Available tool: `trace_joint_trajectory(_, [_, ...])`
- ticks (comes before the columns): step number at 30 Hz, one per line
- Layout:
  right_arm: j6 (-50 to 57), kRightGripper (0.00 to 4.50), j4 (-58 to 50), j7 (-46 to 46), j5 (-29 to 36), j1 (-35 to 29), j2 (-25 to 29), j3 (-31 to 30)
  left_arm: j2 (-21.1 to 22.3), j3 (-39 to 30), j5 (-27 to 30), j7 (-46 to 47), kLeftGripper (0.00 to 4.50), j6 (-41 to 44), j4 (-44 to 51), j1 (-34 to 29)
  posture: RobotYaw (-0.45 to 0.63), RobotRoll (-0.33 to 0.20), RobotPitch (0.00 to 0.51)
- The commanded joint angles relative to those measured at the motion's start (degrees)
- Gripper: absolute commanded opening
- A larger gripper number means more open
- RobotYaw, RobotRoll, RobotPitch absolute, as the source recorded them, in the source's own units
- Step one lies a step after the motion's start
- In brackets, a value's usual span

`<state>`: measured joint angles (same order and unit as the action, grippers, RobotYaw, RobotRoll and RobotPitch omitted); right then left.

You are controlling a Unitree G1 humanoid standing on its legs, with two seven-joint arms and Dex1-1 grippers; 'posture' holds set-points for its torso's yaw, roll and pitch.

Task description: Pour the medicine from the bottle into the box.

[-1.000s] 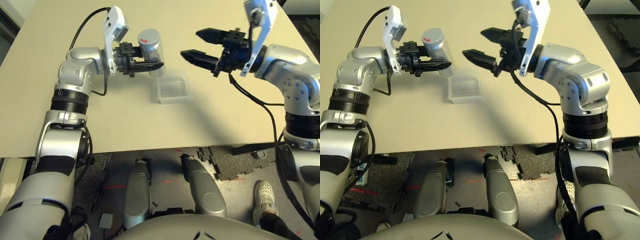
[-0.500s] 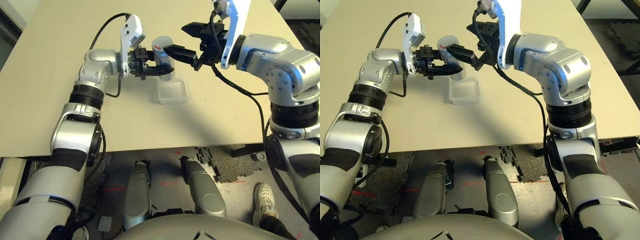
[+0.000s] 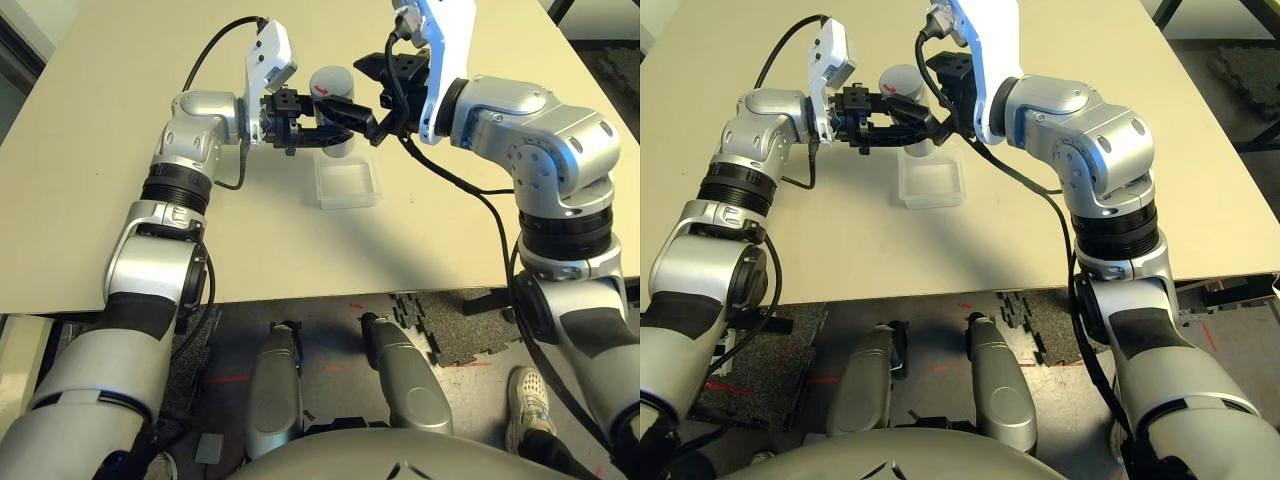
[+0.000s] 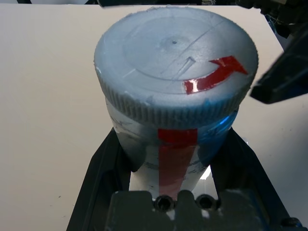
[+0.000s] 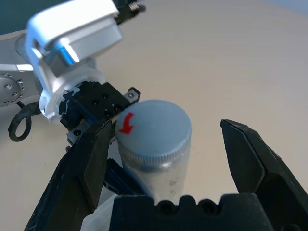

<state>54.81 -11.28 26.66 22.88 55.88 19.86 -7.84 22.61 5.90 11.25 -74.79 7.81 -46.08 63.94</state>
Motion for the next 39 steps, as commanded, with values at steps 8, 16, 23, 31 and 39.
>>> trace_joint_trajectory(8, [-0.7, 2.77, -0.92, 2.56, -1.37, -0.64, 0.08, -2.19, -0.5, 0.13, -0.08, -0.67, 2.44, 2.25, 2.26, -0.21, -0.07, 0.0, 0.209])
trace_joint_trajectory(16, [-0.7, 2.57, -0.72, 3.95, -1.06, -0.87, 0.08, -1.65, -0.51, 0.03, 0.23, -0.87, 2.44, 3.45, 3.78, -0.37, -0.07, 0.0, 0.208])
trace_joint_trajectory(23, [-6.17, 2.57, 4.3, 14.97, 3.56, 0.05, 2.97, 2.91, -0.34, 0.46, 1.64, -3.13, 2.44, 7.03, 10.09, -1.28, -0.06, 0.0, 0.209])
trace_joint_trajectory(31, [-16.09, 2.53, 13.46, 31.78, 7.32, 2.17, 6.37, 5.24, 1.37, 1.63, 4.4, -5.83, 2.44, 14.8, 23.33, -5.27, -0.04, 0.0, 0.211])
trace_joint_trajectory(39, [-19.33, 2.53, 20.75, 41.16, 6.52, 4.18, 8.75, 3.73, 3.44, 2.0, 6.53, -5.27, 2.44, 20.33, 32.27, -8.2, 0.0, 0.0, 0.216])
